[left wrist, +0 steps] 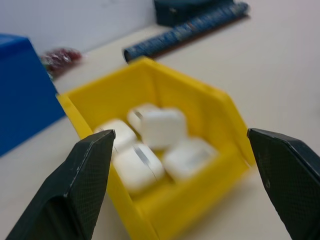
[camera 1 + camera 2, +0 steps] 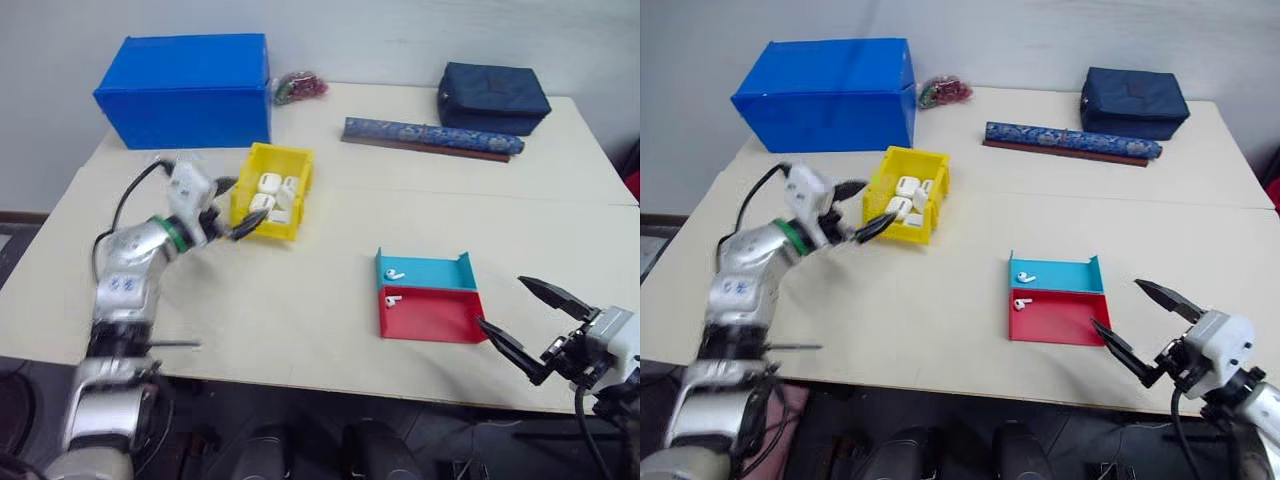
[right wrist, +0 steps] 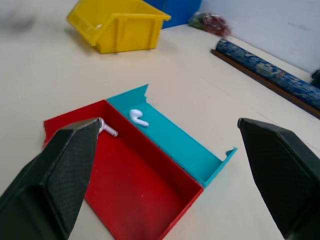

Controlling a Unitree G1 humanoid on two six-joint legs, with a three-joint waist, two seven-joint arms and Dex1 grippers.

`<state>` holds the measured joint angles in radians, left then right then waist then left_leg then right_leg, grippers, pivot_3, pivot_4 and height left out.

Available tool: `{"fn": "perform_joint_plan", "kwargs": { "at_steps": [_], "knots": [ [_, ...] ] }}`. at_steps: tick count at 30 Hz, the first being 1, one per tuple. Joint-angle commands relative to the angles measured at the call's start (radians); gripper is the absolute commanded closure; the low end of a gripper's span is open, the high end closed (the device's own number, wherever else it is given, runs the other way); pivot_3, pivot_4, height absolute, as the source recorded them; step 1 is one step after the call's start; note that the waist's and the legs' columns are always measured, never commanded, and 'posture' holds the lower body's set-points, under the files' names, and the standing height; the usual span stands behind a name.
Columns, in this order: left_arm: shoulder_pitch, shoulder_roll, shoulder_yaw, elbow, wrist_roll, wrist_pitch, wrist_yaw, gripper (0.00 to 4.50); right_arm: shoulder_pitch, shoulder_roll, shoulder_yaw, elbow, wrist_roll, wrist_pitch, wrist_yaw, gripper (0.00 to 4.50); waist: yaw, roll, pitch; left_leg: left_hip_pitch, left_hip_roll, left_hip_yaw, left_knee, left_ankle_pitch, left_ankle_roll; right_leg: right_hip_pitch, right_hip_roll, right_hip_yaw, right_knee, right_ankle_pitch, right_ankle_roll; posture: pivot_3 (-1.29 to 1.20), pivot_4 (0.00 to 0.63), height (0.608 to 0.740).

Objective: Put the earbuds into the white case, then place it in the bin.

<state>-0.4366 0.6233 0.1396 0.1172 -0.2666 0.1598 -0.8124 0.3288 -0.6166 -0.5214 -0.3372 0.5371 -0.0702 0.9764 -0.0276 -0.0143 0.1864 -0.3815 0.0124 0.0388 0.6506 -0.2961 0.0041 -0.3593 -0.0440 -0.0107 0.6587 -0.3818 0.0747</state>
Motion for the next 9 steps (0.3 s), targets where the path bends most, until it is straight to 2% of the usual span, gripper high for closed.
{"fn": "perform_joint_plan", "kwargs": {
  "at_steps": [1,5,9],
  "knots": [
    [0.251,0.096,0.108,-0.214,-0.026,-0.083,-0.092,0.06,-0.045,-0.085,-0.022,0.114,0.011,-0.052,0.120,0.00,-0.001,0.000,0.000,0.001,0.000,0.000,0.000,0.000,0.001,0.001,0.000,0.000,-0.001,0.000,0.000,0.00,0.150,0.740],
    [0.531,0.103,0.273,-0.262,-0.047,-0.161,-0.098,0.06,-0.100,-0.177,-0.012,0.242,0.017,-0.082,0.257,0.00,0.000,0.000,0.000,0.012,0.000,0.000,-0.004,-0.005,0.009,0.014,-0.002,0.000,-0.008,-0.002,-0.004,0.00,0.150,0.740],
    [0.686,0.090,0.357,-0.298,-0.068,-0.212,-0.118,0.06,-0.166,-0.232,0.008,0.344,0.009,-0.121,0.350,0.00,0.006,0.000,0.000,0.012,0.000,-0.001,-0.003,-0.006,0.010,0.018,-0.003,-0.002,-0.015,-0.006,-0.012,0.00,0.150,0.740]
  ]
}}
